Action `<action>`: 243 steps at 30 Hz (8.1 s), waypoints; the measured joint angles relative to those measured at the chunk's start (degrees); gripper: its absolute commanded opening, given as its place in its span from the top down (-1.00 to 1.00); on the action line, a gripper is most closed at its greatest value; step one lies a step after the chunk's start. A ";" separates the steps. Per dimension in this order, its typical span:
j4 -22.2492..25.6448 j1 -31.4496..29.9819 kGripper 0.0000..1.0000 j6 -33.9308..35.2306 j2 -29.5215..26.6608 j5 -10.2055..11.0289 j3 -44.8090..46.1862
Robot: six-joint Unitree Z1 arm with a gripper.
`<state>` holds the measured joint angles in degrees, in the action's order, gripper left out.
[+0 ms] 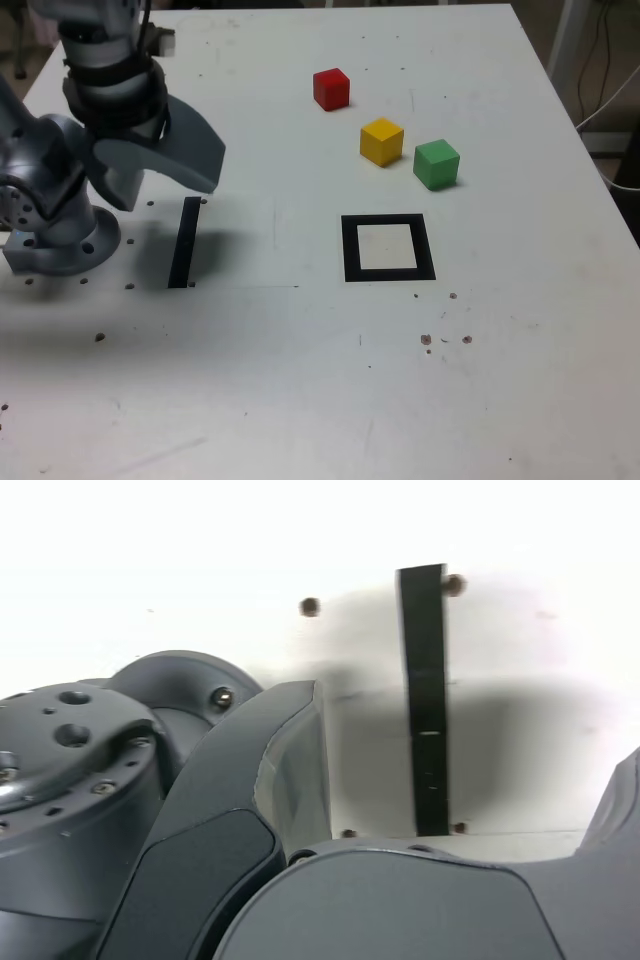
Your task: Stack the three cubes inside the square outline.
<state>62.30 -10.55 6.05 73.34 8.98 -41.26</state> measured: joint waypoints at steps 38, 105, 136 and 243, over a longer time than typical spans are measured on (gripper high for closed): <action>14.41 21.49 -1.00 -21.21 23.02 -4.61 -41.88; 17.36 50.38 -0.73 -35.30 57.29 0.13 -67.89; 13.59 50.93 -0.17 -37.16 56.93 -0.76 -65.96; 2.90 4.92 -0.14 -3.68 45.49 -6.71 -46.17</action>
<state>65.21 -5.62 2.37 118.82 2.27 -87.44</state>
